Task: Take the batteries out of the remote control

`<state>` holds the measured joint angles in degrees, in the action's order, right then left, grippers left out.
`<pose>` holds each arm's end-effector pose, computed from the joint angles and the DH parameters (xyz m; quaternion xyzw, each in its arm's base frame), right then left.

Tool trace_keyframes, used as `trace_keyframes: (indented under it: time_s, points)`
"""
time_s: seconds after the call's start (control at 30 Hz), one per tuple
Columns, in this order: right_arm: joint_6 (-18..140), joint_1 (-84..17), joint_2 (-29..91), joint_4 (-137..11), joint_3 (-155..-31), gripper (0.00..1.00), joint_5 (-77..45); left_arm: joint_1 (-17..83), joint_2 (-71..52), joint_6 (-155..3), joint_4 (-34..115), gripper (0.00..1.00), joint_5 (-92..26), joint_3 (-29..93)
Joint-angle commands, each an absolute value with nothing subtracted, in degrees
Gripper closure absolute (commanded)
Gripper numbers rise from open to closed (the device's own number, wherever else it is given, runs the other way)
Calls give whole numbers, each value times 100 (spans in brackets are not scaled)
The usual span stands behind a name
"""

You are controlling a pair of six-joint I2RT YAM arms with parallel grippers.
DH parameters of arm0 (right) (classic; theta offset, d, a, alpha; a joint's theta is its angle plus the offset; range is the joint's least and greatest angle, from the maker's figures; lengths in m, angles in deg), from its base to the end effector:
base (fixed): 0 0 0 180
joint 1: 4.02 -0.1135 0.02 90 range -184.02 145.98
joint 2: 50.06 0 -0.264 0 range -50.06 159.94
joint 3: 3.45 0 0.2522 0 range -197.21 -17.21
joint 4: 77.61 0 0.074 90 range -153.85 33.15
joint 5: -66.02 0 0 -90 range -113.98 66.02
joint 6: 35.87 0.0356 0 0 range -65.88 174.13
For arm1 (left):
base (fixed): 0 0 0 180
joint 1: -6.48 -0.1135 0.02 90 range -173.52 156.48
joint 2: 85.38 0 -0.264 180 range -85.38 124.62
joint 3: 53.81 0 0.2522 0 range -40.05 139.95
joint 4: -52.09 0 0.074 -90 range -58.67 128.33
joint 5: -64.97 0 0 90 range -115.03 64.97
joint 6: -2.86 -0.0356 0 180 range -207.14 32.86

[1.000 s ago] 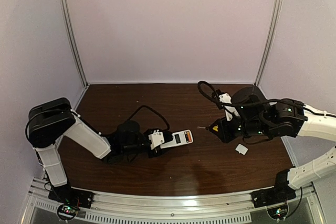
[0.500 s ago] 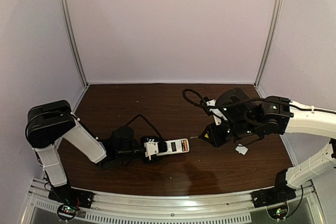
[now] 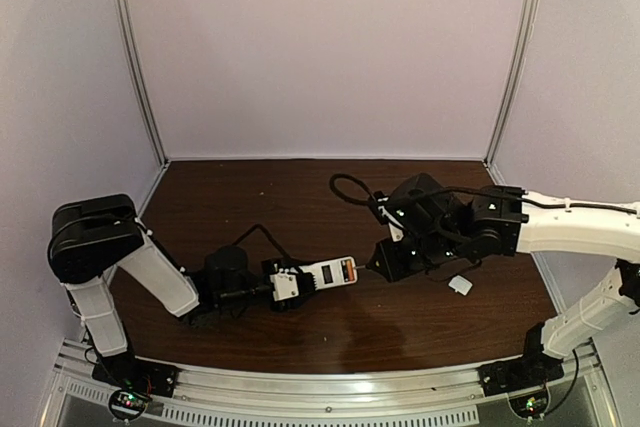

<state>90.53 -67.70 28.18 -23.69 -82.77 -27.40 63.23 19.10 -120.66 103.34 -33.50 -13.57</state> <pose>0.1281 0.2541 0.2894 -0.2142 0.9230 0.2260 0.2262 0.1612 -0.2555 0.1174 0.5856 0.5179 -0.1816 0.5965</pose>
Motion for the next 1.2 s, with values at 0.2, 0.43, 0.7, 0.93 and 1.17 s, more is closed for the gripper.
trace_keyframes:
  time_s: [0.2, 0.43, 0.7, 0.93, 1.17]
  points:
    - [9195, -6853, 3047, -2745, -8327, 100, -3083, 6481, 2029, -12572, 11341, 100, -2940, -1530]
    - [9249, -6941, 3114, -2857, -8304, 100, -3257, 6516, 2035, -12582, 11375, 100, -2861, -1535]
    - [9342, -7051, 3081, -2780, -8286, 100, -3612, 6530, 2026, -12550, 11289, 100, -2792, -1488]
    - [9324, -7065, 3103, -2919, -8221, 100, -3772, 6572, 1996, -12544, 11236, 100, -2753, -1474]
    - [9312, -7070, 3243, -2945, -8240, 100, -3869, 6575, 1965, -12528, 11193, 100, -2718, -1465]
